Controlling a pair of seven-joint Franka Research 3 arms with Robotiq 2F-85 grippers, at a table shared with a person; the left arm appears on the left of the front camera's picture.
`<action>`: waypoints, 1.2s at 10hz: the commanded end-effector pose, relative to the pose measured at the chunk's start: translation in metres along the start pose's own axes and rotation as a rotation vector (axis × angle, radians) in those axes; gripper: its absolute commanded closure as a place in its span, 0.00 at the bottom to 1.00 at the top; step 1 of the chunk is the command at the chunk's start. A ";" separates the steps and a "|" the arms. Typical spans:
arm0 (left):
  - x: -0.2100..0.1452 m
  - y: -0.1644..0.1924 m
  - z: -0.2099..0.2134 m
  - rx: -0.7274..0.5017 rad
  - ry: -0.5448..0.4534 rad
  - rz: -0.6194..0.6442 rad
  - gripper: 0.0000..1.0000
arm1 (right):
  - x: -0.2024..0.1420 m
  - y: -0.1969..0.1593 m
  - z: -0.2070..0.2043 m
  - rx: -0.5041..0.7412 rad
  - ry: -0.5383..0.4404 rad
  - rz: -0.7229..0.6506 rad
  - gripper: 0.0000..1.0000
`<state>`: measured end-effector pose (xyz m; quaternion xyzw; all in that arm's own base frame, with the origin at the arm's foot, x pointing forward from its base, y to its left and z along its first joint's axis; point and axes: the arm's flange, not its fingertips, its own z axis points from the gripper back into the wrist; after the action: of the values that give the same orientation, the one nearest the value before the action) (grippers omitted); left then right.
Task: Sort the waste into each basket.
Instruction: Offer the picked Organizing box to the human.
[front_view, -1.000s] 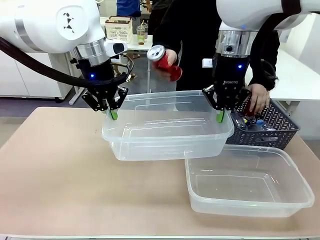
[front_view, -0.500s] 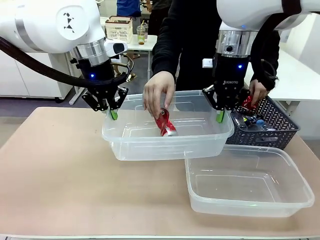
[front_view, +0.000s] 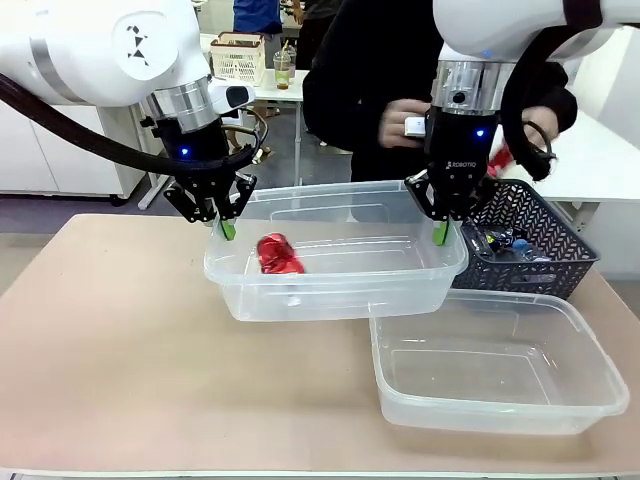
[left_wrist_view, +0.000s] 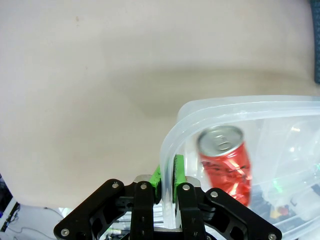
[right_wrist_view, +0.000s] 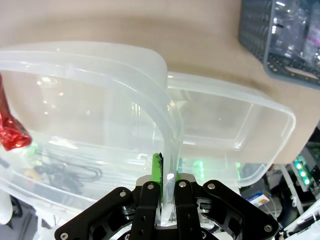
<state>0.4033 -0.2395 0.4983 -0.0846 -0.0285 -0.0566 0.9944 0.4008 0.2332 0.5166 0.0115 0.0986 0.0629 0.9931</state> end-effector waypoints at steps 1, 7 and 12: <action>-0.003 -0.002 -0.001 -0.012 -0.019 0.008 0.94 | -0.003 0.002 0.005 -0.004 0.004 0.011 0.96; -0.003 -0.002 -0.001 -0.012 -0.019 0.008 0.94 | -0.003 0.002 0.005 -0.004 0.004 0.011 0.96; -0.003 -0.002 -0.001 -0.012 -0.019 0.008 0.94 | -0.003 0.002 0.005 -0.004 0.004 0.011 0.96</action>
<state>0.4032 -0.2396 0.4982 -0.0846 -0.0285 -0.0566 0.9944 0.4008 0.2332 0.5166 0.0114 0.0987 0.0629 0.9931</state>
